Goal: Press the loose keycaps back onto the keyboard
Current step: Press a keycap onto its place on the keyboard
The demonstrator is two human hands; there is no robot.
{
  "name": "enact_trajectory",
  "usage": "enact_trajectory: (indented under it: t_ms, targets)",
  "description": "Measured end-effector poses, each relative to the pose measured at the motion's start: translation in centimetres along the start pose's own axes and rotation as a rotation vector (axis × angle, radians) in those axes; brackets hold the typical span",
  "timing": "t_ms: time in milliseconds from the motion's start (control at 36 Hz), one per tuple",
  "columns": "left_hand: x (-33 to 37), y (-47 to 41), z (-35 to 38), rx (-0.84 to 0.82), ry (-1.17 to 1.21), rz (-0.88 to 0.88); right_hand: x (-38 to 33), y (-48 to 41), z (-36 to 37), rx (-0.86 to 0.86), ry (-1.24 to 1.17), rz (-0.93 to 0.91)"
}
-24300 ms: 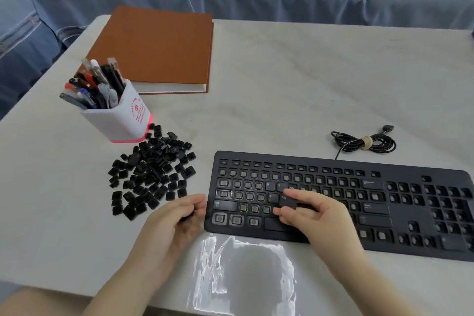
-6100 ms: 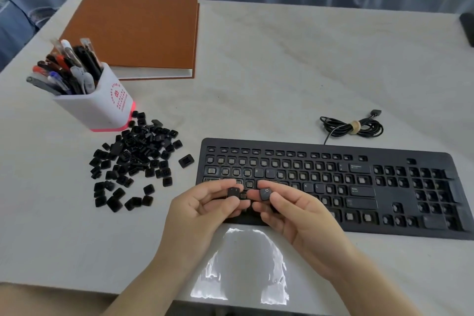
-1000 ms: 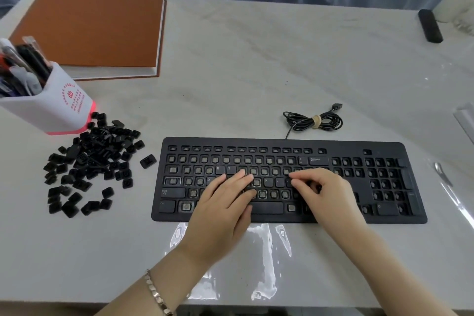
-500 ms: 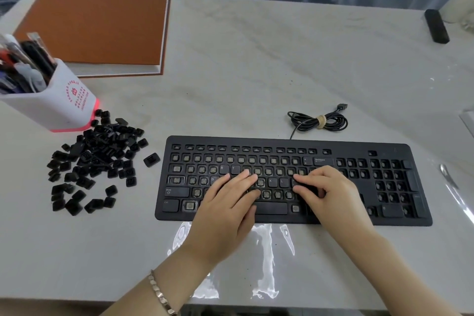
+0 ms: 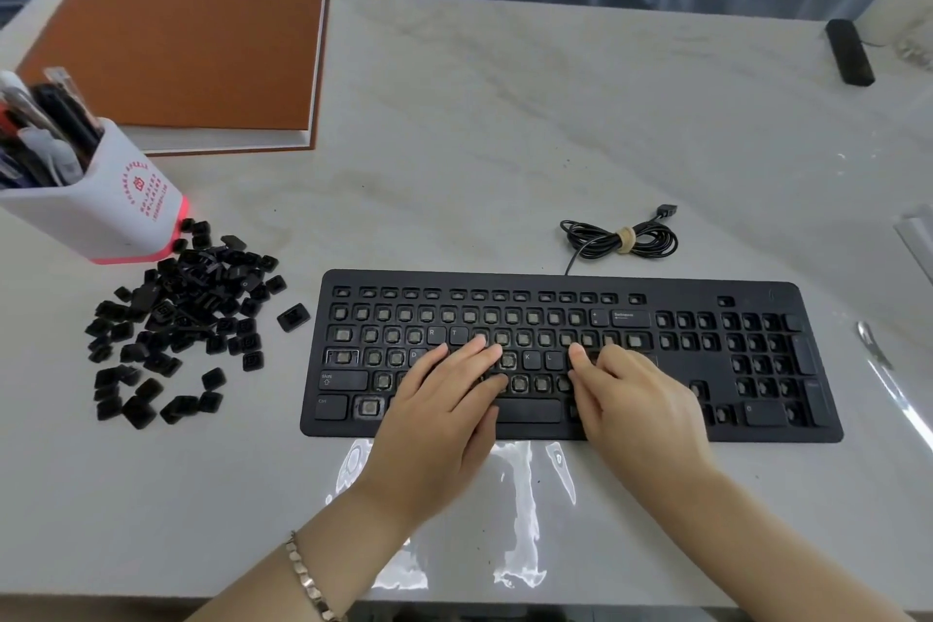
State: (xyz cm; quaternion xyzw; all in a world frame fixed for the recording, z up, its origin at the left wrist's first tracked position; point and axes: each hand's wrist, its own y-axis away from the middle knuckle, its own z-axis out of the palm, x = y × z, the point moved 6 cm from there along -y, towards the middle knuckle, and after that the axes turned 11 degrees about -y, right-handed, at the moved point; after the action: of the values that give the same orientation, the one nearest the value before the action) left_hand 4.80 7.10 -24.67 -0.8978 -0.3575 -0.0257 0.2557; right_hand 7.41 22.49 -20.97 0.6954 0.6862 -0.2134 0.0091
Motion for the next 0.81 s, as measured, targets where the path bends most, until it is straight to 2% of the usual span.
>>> enact_trajectory:
  t_ms: [111,222,278,333,389,528,667,806]
  targets:
    - [0.0,0.1,0.1,-0.016,-0.001,-0.003,-0.3,0.5,0.5,0.042,0.005,-0.015]
    - [-0.1,0.1,0.1,-0.022,-0.001,-0.001,0.1,0.7,0.1,-0.004,-0.034,0.046]
    - [-0.1,0.0,0.1,-0.015,-0.005,0.000,0.5,0.3,-0.2,-0.074,-0.076,0.120]
    - [0.0,-0.1,0.0,-0.007,-0.010,0.001,1.3,-0.2,0.1,-0.243,-0.160,0.267]
    - [0.0,-0.1,0.1,0.000,-0.012,0.003,2.1,-0.1,0.1,-0.300,-0.373,0.438]
    - [-0.1,0.0,0.1,0.010,-0.016,0.003,2.4,0.0,-0.6,-0.107,-0.905,0.716]
    - [0.0,0.0,-0.1,0.021,-0.019,0.001,1.2,-0.1,-0.1,-0.057,-1.254,0.785]
    - [0.0,0.0,-0.2,0.027,-0.013,0.001,0.5,0.0,0.1,-0.016,-1.385,0.788]
